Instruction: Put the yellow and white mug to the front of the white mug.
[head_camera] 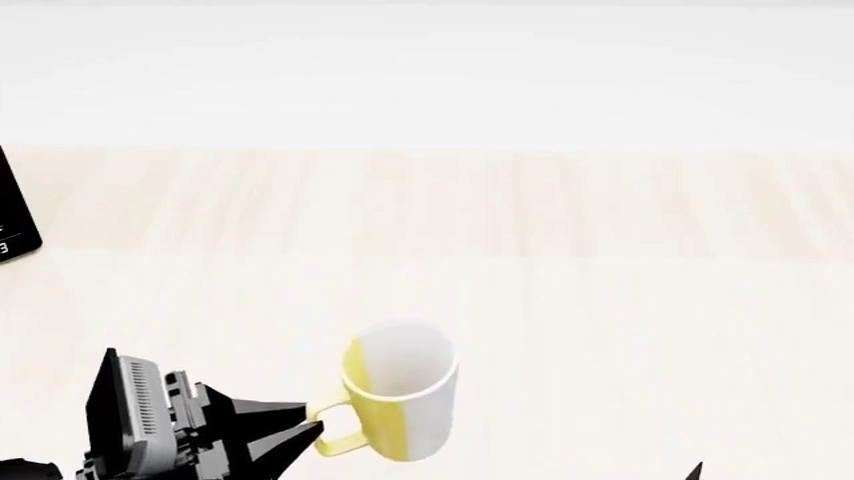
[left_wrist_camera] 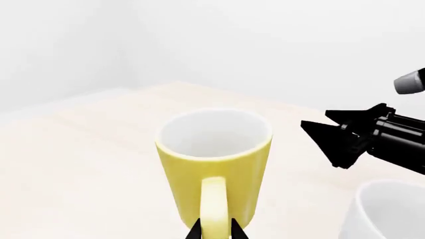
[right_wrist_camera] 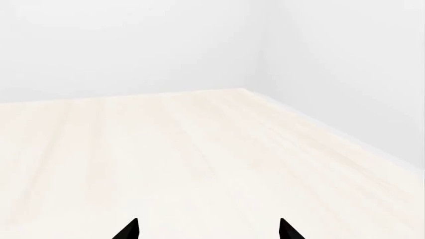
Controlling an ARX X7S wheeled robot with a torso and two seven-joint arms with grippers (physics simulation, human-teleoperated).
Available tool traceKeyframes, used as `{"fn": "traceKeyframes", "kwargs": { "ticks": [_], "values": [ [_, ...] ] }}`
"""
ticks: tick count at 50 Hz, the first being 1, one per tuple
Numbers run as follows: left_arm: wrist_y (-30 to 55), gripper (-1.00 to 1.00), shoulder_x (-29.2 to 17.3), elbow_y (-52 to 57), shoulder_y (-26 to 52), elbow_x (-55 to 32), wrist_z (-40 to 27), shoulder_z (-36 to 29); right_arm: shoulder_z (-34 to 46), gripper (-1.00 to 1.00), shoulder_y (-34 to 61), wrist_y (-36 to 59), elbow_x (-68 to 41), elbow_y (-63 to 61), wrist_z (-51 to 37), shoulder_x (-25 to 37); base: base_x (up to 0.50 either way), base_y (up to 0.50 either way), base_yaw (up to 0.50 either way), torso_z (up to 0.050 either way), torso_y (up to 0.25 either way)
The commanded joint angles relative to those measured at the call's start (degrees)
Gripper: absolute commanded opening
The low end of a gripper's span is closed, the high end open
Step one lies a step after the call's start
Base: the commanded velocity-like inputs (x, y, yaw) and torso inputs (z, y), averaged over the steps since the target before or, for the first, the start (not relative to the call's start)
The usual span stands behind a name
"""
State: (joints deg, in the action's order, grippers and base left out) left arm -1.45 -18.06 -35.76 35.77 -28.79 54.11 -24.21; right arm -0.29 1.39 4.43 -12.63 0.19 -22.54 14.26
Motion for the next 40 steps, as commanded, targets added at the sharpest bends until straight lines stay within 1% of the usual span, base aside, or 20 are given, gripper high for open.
{"fn": "traceKeyframes", "kwargs": {
  "ticks": [1, 8, 12, 26, 40],
  "values": [
    [-2.1, -1.0, 1.4, -2.9, -1.0, -0.9, 3.3, -0.6, 0.3, 1.0, 0.0, 0.0, 0.0, 0.1, -0.3, 0.1, 0.0, 0.0, 0.0, 0.0, 0.0],
    [-4.3, -1.0, 2.2, -6.1, -0.4, 0.3, 3.5, -1.1, 0.5, 1.0, 0.0, 0.0, 0.0, -0.1, -0.4, 0.2, 0.0, 0.0, 0.0, 0.0, 0.0],
    [-4.5, -1.0, 2.3, -6.9, -0.2, -0.4, 4.1, -0.6, 0.6, 1.0, 0.1, -0.1, 0.0, 0.3, -0.5, 0.3, 0.0, 0.0, 0.0, 0.0, 0.0],
    [-11.7, -1.0, 5.7, -20.1, 2.7, 3.6, 4.8, -2.0, 0.5, 1.0, -0.4, -0.4, -0.5, -0.3, -0.6, 0.6, 0.0, 0.0, 0.0, 0.0, 0.0],
    [-13.8, -1.0, 6.8, -23.9, 3.2, 4.7, 5.0, -2.8, 0.6, 1.0, -0.6, -0.7, -0.9, -0.2, -0.7, 0.8, 0.0, 0.0, 0.0, 0.0, 0.001]
  ]
}}
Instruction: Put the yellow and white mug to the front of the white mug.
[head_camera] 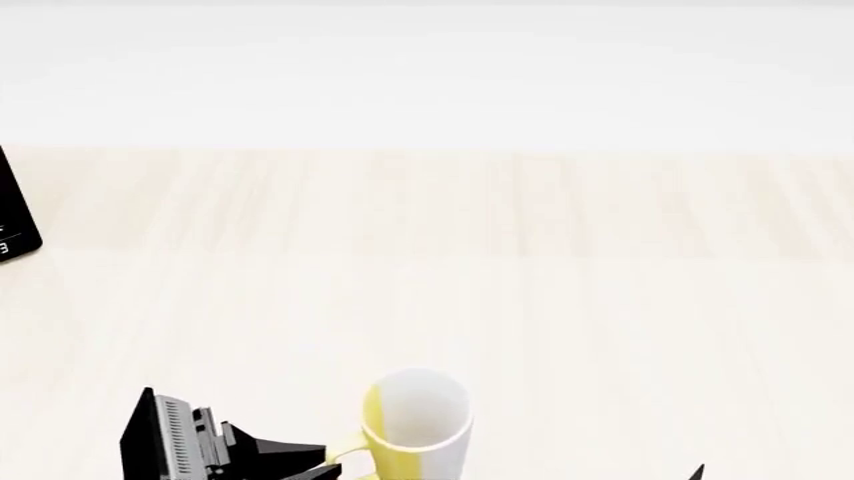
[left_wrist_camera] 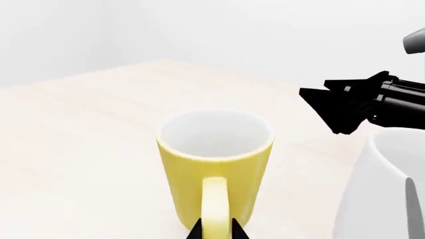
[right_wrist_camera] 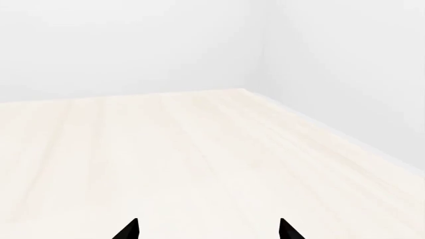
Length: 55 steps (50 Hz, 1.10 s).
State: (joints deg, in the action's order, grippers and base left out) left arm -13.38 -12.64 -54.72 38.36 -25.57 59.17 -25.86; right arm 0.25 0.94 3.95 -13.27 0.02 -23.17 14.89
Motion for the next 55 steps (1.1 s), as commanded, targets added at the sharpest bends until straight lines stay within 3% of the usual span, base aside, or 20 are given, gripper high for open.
{"fn": "traceKeyframes", "kwargs": {
  "ticks": [1, 17, 34, 35, 55],
  "values": [
    [-2.2, -1.0, 1.6, -5.7, 0.7, 1.6, 0.2, -1.3, 0.1, 1.0, -0.2, -0.2, -0.3, -0.1, -0.1, 0.2, 0.0, 0.0, 0.0, 0.0, 0.0],
    [-10.3, -1.0, 4.7, -19.6, 3.9, 3.3, 2.8, -1.5, 0.3, 1.0, -0.3, -0.2, -0.5, -0.2, -0.4, 0.4, 0.0, 0.0, 0.0, 0.0, 0.0],
    [-11.2, -1.0, 4.9, -20.0, 3.7, 5.5, 2.9, 1.4, 0.6, 1.0, -0.3, -0.5, -0.7, -0.1, -0.5, 0.6, 0.0, 0.0, 0.0, 0.0, 0.0],
    [-10.7, 1.0, 5.0, -20.0, 3.8, 5.8, 2.0, 1.4, 0.6, 1.0, -0.3, -0.5, -0.7, 0.0, -0.5, 0.6, 0.0, 0.0, 0.0, 0.0, 0.0],
    [-10.2, 1.0, 4.8, -19.2, 3.7, 5.5, 4.4, 4.7, 1.2, 1.0, 0.1, -0.3, -0.6, 0.1, -0.8, 0.8, 0.0, 0.0, 0.0, 0.0, 0.0]
  ]
}}
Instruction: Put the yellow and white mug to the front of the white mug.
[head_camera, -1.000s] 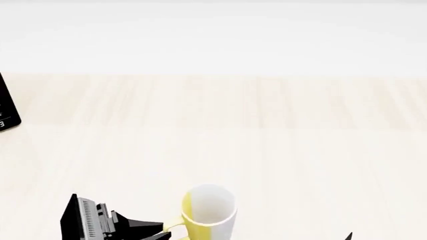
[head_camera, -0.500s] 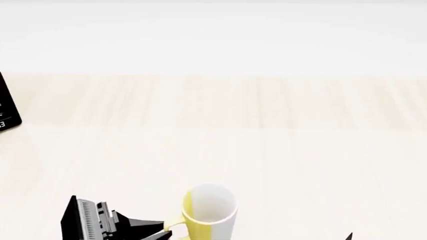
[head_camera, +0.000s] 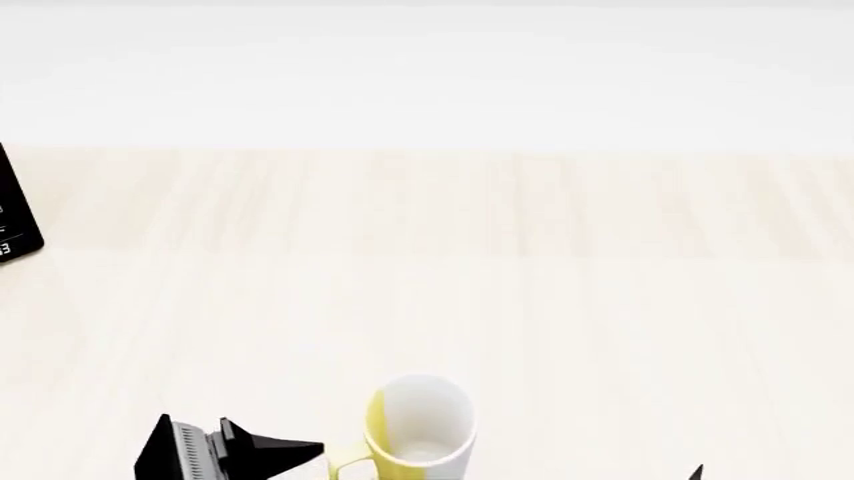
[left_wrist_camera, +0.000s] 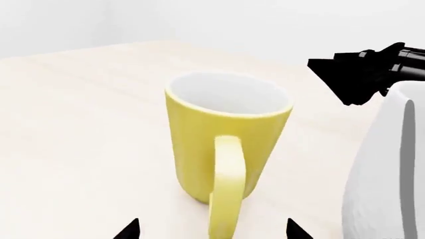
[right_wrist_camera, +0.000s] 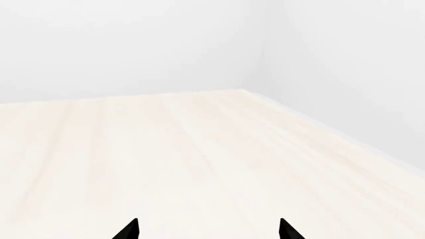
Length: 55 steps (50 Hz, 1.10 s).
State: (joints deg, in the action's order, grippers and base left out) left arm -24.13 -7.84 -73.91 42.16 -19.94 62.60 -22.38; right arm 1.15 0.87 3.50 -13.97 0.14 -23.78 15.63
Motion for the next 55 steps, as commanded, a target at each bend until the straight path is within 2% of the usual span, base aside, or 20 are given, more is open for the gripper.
{"fn": "traceKeyframes", "kwargs": {
  "ticks": [1, 4, 7, 12, 38, 49, 53, 55],
  "values": [
    [1.4, 1.0, -0.2, 0.8, -0.3, -0.5, 1.4, 1.3, 0.4, 1.0, 0.2, 0.2, 0.1, 0.1, -0.1, 0.1, 0.0, 0.0, 0.0, 0.0, 0.0],
    [6.1, 1.0, -1.7, 8.7, -2.7, -2.8, 2.0, 2.1, 0.4, 1.0, 0.3, 0.2, 0.0, 0.1, -0.1, 0.1, 0.0, 0.0, 0.0, 0.0, 0.0],
    [12.9, 1.0, -4.4, 21.2, -6.5, -6.5, 1.8, 3.3, 0.6, 1.0, 0.5, 0.4, 0.0, 0.2, -0.2, 0.1, 0.0, 0.0, 0.0, 0.0, 0.0],
    [20.7, 1.0, -7.0, 32.1, -9.3, -12.7, 2.4, 5.3, 0.8, 1.0, 0.5, 0.4, 0.1, 0.2, -0.3, 0.2, 0.0, 0.0, 0.0, 0.0, 0.0],
    [23.8, 1.0, -8.6, 37.4, -11.6, -22.3, 4.8, 10.3, 1.1, 1.0, 0.3, 0.2, -0.2, 0.1, -0.7, 0.5, 0.0, 0.0, 0.0, 0.0, 0.0],
    [27.3, 1.0, -11.2, 49.7, -17.1, -33.5, 4.5, 16.7, 1.0, 1.0, 0.2, 0.1, -0.5, 0.1, -0.8, 0.7, 0.0, 0.0, 0.0, 0.0, 0.0],
    [25.4, 1.0, -12.2, 56.1, -21.5, -35.8, 3.0, 19.6, 1.0, 1.0, 0.1, 0.0, -0.6, 0.0, -0.9, 0.8, 0.0, 0.0, 0.0, 0.0, 0.0],
    [21.8, 1.0, -11.8, 59.5, -24.4, -34.2, -0.2, 21.5, 1.1, 1.0, 0.0, 0.0, -0.6, -0.1, -1.0, 0.8, 0.0, 0.0, 0.0, 0.0, 0.0]
  ]
}}
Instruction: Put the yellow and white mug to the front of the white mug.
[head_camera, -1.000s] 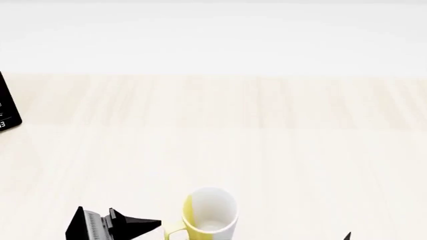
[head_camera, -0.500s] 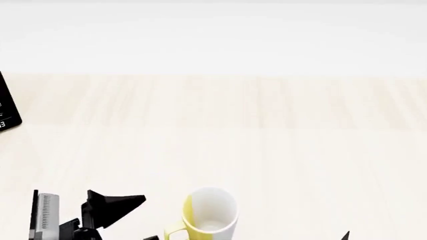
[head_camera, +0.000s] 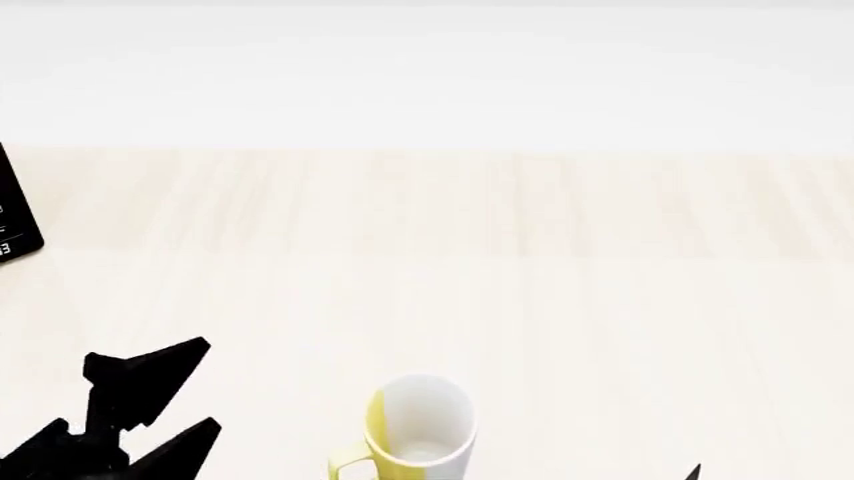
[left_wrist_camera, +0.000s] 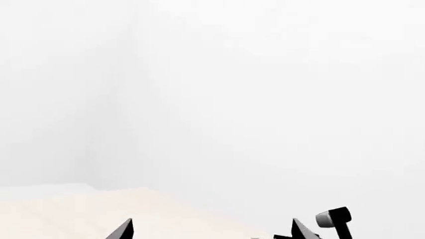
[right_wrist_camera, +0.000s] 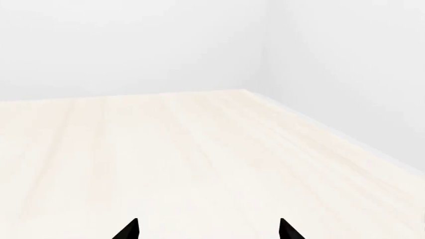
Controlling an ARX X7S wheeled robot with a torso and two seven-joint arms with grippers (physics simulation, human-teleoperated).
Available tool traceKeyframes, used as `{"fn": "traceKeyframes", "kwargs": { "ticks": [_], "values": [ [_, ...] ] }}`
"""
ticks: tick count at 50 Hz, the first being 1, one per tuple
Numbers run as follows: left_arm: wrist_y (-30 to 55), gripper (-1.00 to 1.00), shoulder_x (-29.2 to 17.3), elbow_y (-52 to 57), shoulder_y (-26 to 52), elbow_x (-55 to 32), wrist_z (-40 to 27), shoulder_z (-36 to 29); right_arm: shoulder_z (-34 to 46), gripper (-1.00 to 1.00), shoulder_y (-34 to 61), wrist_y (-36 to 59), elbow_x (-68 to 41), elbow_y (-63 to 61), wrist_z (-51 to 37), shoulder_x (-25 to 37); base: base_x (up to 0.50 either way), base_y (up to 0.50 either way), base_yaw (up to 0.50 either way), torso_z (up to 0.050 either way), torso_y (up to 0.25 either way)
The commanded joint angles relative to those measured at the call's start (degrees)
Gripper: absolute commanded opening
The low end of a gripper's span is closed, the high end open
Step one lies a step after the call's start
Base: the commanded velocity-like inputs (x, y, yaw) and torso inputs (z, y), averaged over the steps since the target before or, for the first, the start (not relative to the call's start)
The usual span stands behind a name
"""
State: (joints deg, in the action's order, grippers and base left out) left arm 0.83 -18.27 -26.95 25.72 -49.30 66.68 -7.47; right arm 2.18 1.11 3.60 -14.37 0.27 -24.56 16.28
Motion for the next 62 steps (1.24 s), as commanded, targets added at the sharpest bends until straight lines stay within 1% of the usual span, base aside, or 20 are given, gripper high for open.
{"fn": "traceKeyframes", "kwargs": {
  "ticks": [1, 5, 7, 8, 9, 10, 11, 16, 17, 18, 19, 20, 21, 22, 25, 27, 33, 38, 47, 62],
  "values": [
    [-4.1, 1.0, -1.0, 13.5, -8.8, -4.7, -6.2, 7.5, 0.0, 1.0, -0.2, -0.1, -0.2, -0.2, -0.2, 0.2, 0.0, 0.0, 0.0, 0.0, 0.0],
    [-12.2, 1.0, 3.4, 20.2, -14.1, -0.8, -19.6, 13.4, 0.1, 1.0, -0.3, -0.2, -0.2, -0.3, -0.3, 0.2, 0.0, 0.0, 0.0, 0.0, 0.0],
    [-14.9, 1.0, 5.3, 22.2, -15.8, -0.9, -22.2, 15.5, 0.1, 1.0, -0.4, -0.3, -0.3, -0.5, -0.3, 0.3, 0.0, 0.0, 0.0, 0.0, 0.0],
    [-17.8, 1.0, 6.7, 22.0, -16.0, 3.9, -26.5, 16.5, 0.1, 1.0, -0.4, -0.3, -0.3, -0.5, -0.3, 0.3, 0.0, 0.0, 0.0, 0.0, 0.0],
    [-17.2, 1.0, 7.0, 24.0, -17.5, 0.4, -25.3, 16.8, 0.2, 1.0, -0.7, -0.4, -0.2, -0.8, -0.2, 0.4, 0.0, 0.0, 0.0, 0.0, 0.0],
    [-21.9, 1.0, 9.6, 23.5, -17.6, 6.8, -30.2, 18.6, 0.1, 1.0, -0.8, -0.3, -0.3, -1.0, -0.3, 0.5, 0.0, 0.0, 0.0, 0.0, 0.0],
    [-22.2, 1.0, 9.9, 24.7, -18.6, 5.3, -29.1, 18.4, 0.0, 1.0, -1.0, -0.6, -0.3, -1.2, -0.3, 0.5, 0.0, 0.0, 0.0, 0.0, 0.0],
    [-24.9, 1.0, 13.2, 32.4, -22.5, 9.7, -36.4, 19.4, -0.3, 1.0, -2.3, -0.7, -0.6, -2.9, -0.5, 0.9, 0.0, 0.0, 0.0, 0.0, 0.0],
    [-27.2, 1.0, 15.9, 33.6, -22.7, 16.0, -42.3, 21.4, -0.4, 1.0, -3.2, -1.2, -0.4, -4.1, -0.5, 1.2, 0.0, 0.0, 0.0, 0.0, 0.0],
    [-27.0, 1.0, 14.9, 35.2, -24.1, 12.8, -39.0, 19.7, -0.3, 1.0, -3.8, -2.0, -0.4, -4.7, -0.1, 1.4, 0.0, 0.0, 0.0, 0.0, 0.0],
    [-28.1, 1.0, 17.0, 35.6, -24.4, 17.6, -43.9, 21.0, -0.4, 1.0, -4.7, -2.2, -0.3, -5.7, -0.2, 1.7, 0.0, 0.0, 0.0, 0.0, 0.0],
    [-29.3, 1.0, 16.6, 36.1, -25.4, 16.9, -41.6, 19.6, -0.4, 1.0, -5.0, -2.1, 0.1, -6.0, -0.6, 1.8, 0.0, 0.0, 0.0, 0.0, 0.0],
    [-30.8, 1.0, 17.7, 36.3, -26.2, 19.1, -44.7, 20.0, -0.6, 1.0, -5.5, -2.3, 0.2, -6.4, -0.6, 2.0, 0.0, 0.0, 0.0, 0.0, 0.0],
    [-33.9, 1.0, 17.8, 35.7, -26.8, 19.4, -43.9, 19.1, -0.7, 1.0, -5.9, -2.4, 0.3, -6.7, -0.7, 2.1, 0.0, 0.0, 0.0, 0.0, 0.0],
    [-39.4, 1.0, 18.0, 34.9, -29.0, 23.2, -50.1, 17.8, -1.0, 1.0, -7.8, -2.9, 2.0, -8.0, -2.1, 2.6, 0.0, 0.0, 0.0, 0.0, 0.0],
    [-40.9, 1.0, 17.4, 35.3, -29.8, 21.2, -50.1, 16.6, -1.1, 1.0, -8.6, -3.6, 3.0, -8.5, -2.8, 2.6, 0.0, 0.0, 0.0, 0.0, 0.0],
    [-47.5, 1.0, 17.7, 34.6, -32.0, 25.2, -56.4, 15.6, -4.8, 1.0, -14.2, -12.2, 4.2, -9.2, -7.6, 0.1, 0.0, 0.0, 0.0, 0.0, 0.0],
    [-48.8, 1.0, 16.8, 35.9, -34.1, 23.6, -58.8, 14.6, -6.7, 1.0, -15.5, -14.6, 4.8, -9.6, -9.4, -0.3, 0.0, 0.0, 0.0, 0.0, 0.0],
    [-55.0, 1.0, 17.7, 35.1, -35.6, 33.4, -68.4, 15.5, -9.0, 1.0, -21.3, -20.2, 4.7, -13.6, -10.5, -0.7, 0.0, 0.0, 0.0, 0.0, 0.0],
    [-58.7, 1.0, 16.2, 37.9, -38.6, 38.1, -75.6, 16.2, -9.6, 1.0, -23.9, -23.7, 5.6, -14.4, -10.8, -0.6, 0.0, 0.0, 0.0, 0.0, 0.0]
  ]
}}
